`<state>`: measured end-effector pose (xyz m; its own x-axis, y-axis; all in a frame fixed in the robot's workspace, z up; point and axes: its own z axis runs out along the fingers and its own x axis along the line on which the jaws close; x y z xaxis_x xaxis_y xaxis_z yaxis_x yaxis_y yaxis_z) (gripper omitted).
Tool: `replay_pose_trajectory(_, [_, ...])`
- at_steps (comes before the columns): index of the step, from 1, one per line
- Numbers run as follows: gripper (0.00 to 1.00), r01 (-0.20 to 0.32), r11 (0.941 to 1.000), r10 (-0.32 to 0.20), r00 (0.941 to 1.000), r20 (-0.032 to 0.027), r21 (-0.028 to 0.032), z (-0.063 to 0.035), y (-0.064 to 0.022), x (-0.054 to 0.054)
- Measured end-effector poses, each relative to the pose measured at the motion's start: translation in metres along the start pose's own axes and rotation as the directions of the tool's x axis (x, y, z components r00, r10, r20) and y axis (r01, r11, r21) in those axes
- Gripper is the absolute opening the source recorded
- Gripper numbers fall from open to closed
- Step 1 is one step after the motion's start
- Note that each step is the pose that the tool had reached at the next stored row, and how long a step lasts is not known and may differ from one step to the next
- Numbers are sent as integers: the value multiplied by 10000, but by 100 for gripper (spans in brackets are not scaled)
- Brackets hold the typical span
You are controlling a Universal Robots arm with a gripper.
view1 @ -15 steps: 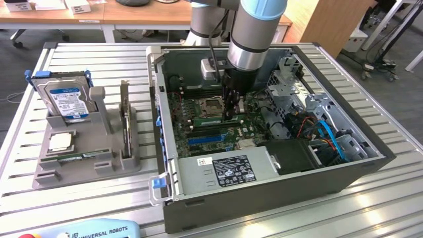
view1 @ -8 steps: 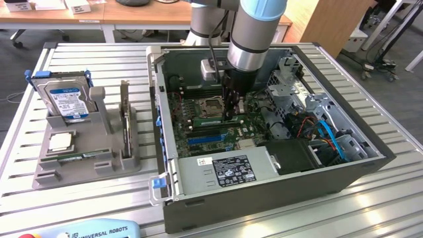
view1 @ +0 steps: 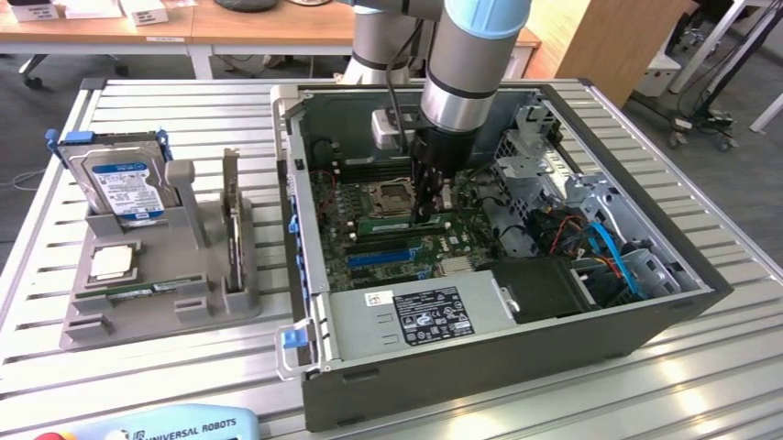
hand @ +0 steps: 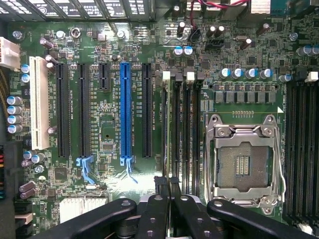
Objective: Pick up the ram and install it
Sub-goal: 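Insert the ram into the slot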
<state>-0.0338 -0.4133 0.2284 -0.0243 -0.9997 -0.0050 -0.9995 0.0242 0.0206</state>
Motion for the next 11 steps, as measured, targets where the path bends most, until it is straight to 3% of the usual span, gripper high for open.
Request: replay_pose_trajectory(11, [11,2,10000,-2,10000,-3,0,-36,1,0])
